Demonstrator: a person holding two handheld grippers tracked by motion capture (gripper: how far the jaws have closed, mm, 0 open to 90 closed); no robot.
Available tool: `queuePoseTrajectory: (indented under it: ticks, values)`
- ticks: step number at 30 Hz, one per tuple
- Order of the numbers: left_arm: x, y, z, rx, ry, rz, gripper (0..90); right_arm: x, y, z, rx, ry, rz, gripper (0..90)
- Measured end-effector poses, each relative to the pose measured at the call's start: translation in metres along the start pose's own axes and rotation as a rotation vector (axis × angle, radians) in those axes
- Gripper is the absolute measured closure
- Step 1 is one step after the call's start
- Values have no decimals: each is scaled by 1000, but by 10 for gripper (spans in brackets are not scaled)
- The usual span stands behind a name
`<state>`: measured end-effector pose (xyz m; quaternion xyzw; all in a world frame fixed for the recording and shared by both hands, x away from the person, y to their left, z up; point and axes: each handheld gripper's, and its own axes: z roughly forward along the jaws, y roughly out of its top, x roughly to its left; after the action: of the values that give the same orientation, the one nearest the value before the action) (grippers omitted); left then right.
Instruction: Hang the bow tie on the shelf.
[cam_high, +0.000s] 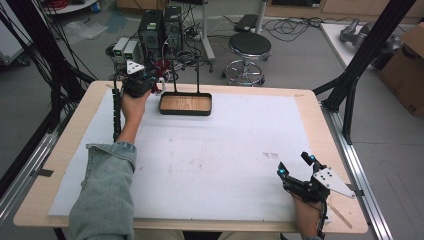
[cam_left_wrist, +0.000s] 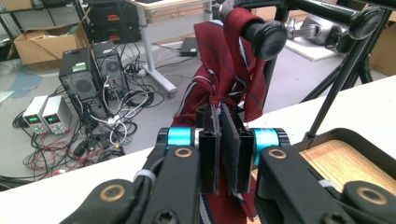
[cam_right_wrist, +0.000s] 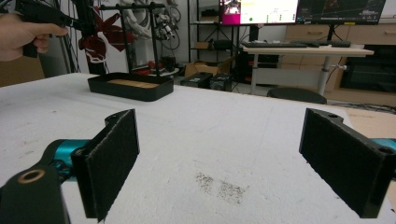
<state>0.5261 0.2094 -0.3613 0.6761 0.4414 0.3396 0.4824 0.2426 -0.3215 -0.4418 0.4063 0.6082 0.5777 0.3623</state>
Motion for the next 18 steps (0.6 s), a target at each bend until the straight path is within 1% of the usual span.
queuePoseTrajectory:
  ticks: [3,6,8,9,13,14,16,17,18]
  values:
    - [1,0,-2,8,-1,6,792,0,0,0,0,-1,-1,110]
    - [3,0,-5,1,1,5,755,0,0,0,0,0,-6,110]
    - [4,0,-6,5,-3,4,729,0,0,0,-1,0,-6,111]
    - [5,0,-8,4,0,-2,729,0,0,0,-1,0,-6,111]
    - [10,1,-16,0,-9,-8,655,0,0,0,-6,-2,-6,111]
    - [12,1,-20,-5,-14,-14,649,0,0,0,-6,-1,-6,111]
    - [15,2,-26,-12,-23,-36,606,0,0,0,-2,1,-5,111]
    - [17,2,-29,-12,-27,-47,563,0,0,0,-4,1,-6,111]
    - [19,3,-33,-13,-31,-54,551,0,0,0,-5,1,-4,111]
